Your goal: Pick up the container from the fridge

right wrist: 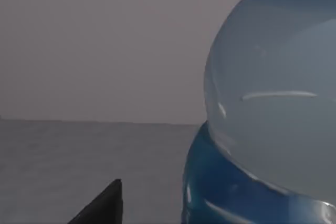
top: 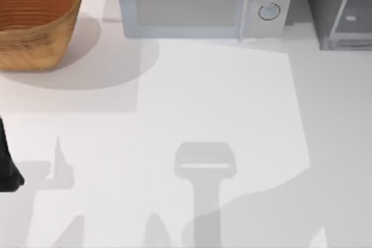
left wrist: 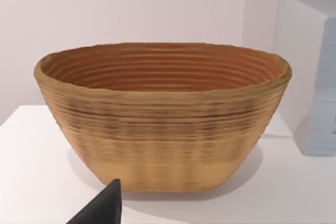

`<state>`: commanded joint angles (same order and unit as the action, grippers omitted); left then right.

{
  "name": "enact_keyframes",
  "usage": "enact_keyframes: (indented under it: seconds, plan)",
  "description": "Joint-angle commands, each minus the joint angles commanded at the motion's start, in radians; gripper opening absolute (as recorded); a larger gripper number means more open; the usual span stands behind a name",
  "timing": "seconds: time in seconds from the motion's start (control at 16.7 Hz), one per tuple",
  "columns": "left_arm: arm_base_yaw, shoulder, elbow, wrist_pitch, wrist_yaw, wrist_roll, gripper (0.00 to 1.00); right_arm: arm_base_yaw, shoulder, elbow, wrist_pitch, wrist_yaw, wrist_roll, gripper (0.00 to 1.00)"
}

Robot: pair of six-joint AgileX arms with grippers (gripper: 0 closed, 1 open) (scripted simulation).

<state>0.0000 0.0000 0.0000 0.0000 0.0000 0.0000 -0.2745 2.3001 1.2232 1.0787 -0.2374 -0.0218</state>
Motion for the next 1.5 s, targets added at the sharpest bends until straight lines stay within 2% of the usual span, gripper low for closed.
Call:
enact_keyframes:
  seconds: [0.72,1.5]
  plan:
    - [0.000,0.000,0.000,0.000,0.000,0.000,1.00,0.000,0.000,0.000,0.000,0.000,0.000,0.02]
    - [0.000,0.000,0.000,0.000,0.000,0.000,1.00,-0.006,-0.048,0.007,-0.054,0.002,-0.005,0.00]
